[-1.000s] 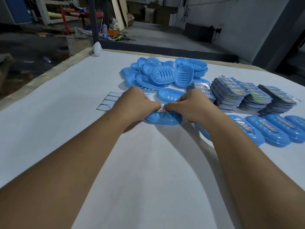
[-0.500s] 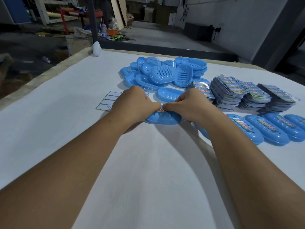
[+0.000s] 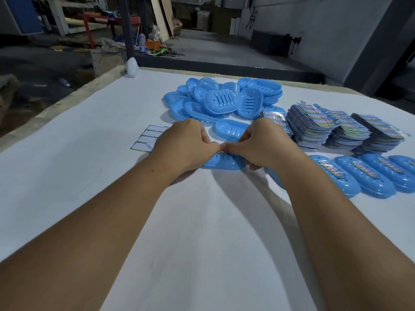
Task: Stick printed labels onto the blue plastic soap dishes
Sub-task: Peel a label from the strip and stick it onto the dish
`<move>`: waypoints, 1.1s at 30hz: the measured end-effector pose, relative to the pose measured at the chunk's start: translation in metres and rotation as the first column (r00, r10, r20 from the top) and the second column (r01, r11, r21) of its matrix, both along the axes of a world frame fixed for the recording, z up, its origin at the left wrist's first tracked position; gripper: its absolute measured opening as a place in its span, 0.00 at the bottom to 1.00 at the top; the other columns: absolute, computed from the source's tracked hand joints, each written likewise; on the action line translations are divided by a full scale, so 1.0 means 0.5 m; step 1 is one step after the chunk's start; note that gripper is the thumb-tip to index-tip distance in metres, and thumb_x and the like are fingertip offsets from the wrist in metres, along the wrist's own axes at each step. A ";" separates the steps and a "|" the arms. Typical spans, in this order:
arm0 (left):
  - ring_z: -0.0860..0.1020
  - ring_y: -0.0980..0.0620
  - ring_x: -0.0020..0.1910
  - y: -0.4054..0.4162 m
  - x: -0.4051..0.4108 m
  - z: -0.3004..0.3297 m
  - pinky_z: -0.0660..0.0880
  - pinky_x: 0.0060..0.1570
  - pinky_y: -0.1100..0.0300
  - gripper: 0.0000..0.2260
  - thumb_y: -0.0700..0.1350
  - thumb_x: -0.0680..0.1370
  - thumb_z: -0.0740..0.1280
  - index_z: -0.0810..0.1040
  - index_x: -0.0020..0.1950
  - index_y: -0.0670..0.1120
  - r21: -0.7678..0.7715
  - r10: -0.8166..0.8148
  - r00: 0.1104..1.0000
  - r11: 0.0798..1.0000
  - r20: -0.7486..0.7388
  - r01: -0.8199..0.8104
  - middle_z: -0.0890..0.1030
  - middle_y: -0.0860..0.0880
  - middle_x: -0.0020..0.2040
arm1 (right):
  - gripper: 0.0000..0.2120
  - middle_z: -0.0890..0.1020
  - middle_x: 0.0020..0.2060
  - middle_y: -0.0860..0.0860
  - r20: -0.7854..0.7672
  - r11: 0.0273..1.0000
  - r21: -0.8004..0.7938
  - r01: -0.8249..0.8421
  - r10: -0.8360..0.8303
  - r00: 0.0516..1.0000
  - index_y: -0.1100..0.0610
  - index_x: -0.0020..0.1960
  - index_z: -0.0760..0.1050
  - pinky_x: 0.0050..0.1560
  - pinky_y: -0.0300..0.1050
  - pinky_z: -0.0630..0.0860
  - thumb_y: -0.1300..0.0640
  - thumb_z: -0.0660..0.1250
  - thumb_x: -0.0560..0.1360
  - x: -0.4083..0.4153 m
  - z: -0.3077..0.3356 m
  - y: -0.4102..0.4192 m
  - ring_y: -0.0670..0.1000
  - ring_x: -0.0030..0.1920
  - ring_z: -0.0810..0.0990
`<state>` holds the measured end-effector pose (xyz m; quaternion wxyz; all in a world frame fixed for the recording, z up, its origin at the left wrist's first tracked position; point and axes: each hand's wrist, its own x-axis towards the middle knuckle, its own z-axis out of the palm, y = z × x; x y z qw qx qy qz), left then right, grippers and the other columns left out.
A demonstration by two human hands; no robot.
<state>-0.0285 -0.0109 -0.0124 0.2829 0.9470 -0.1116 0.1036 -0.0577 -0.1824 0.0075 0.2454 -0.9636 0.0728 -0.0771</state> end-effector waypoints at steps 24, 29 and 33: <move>0.77 0.48 0.42 0.017 0.025 -0.004 0.66 0.39 0.56 0.08 0.56 0.80 0.62 0.73 0.46 0.53 -0.239 0.105 0.980 0.969 0.167 -0.063 0.77 0.54 0.37 | 0.22 0.81 0.52 0.39 0.073 0.962 0.044 -0.268 0.264 0.962 0.46 0.60 0.80 0.54 0.40 0.74 0.40 0.76 0.70 -0.002 -0.003 -0.006 0.41 0.51 0.79; 0.77 0.48 0.39 0.018 0.024 -0.007 0.68 0.39 0.56 0.08 0.55 0.80 0.64 0.73 0.48 0.52 -0.227 0.082 0.970 0.974 0.227 -0.029 0.78 0.52 0.37 | 0.33 0.78 0.60 0.39 -0.046 0.926 0.017 -0.377 0.378 0.925 0.41 0.70 0.74 0.59 0.41 0.76 0.45 0.77 0.66 -0.014 -0.015 0.017 0.42 0.58 0.79; 0.78 0.47 0.41 0.018 0.024 -0.008 0.71 0.40 0.55 0.07 0.55 0.79 0.66 0.74 0.48 0.52 -0.231 0.062 0.972 0.973 0.225 -0.009 0.80 0.50 0.39 | 0.26 0.80 0.53 0.41 -0.013 0.944 -0.156 -0.291 0.293 0.956 0.39 0.64 0.76 0.49 0.39 0.76 0.35 0.73 0.67 -0.034 -0.015 0.024 0.45 0.50 0.79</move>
